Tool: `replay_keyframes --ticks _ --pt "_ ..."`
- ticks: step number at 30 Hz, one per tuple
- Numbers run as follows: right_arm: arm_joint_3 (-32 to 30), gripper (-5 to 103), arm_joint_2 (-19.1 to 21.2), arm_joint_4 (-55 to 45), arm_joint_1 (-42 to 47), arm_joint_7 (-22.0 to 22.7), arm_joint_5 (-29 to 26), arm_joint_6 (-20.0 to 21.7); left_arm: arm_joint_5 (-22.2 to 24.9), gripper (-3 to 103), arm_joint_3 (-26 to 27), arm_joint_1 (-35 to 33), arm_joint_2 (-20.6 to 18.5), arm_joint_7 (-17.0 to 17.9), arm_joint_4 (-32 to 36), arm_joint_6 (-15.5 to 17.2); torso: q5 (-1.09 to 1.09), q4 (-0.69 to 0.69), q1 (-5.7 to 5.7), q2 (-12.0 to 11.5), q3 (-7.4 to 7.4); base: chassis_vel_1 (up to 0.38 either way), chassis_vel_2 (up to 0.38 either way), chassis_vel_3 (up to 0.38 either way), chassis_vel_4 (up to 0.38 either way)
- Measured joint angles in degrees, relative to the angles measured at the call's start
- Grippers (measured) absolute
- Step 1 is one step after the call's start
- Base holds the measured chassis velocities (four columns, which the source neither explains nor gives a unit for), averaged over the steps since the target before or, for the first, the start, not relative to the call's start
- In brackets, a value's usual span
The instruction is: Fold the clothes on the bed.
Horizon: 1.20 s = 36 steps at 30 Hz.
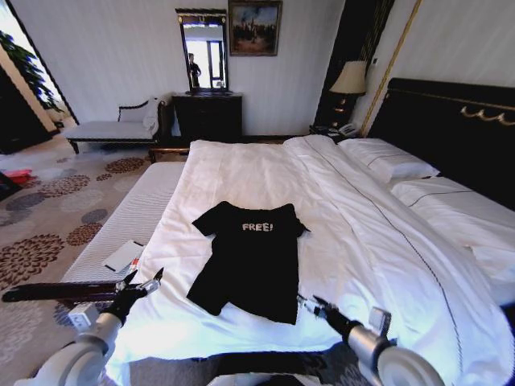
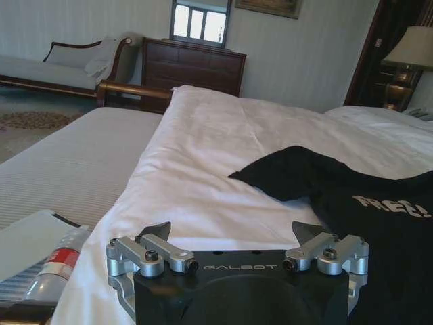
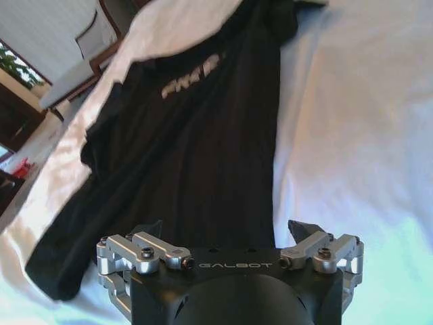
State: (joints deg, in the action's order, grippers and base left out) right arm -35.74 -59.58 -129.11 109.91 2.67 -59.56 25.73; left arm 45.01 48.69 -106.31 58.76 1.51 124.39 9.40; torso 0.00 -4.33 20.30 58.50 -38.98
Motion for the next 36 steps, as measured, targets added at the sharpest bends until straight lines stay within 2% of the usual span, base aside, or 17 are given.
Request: replay_keyframes --ticks 25,36 --pt "6.92 100 -1.19 7.13 -2.99 -2.34 1.99 0.23 -1.41 100 -3.24 1.88 -0.15 1.94 -0.26 1.33 0.0 0.0 0.01 0.0 0.0 0.0 0.0 0.0 0.0" --pt "9.83 100 -1.49 11.95 -7.17 -2.77 1.99 0.2 -0.71 100 -3.79 2.71 -0.73 3.35 0.9 2.17 0.0 0.01 0.01 0.0 -0.01 0.0 0.0 0.0 0.0"
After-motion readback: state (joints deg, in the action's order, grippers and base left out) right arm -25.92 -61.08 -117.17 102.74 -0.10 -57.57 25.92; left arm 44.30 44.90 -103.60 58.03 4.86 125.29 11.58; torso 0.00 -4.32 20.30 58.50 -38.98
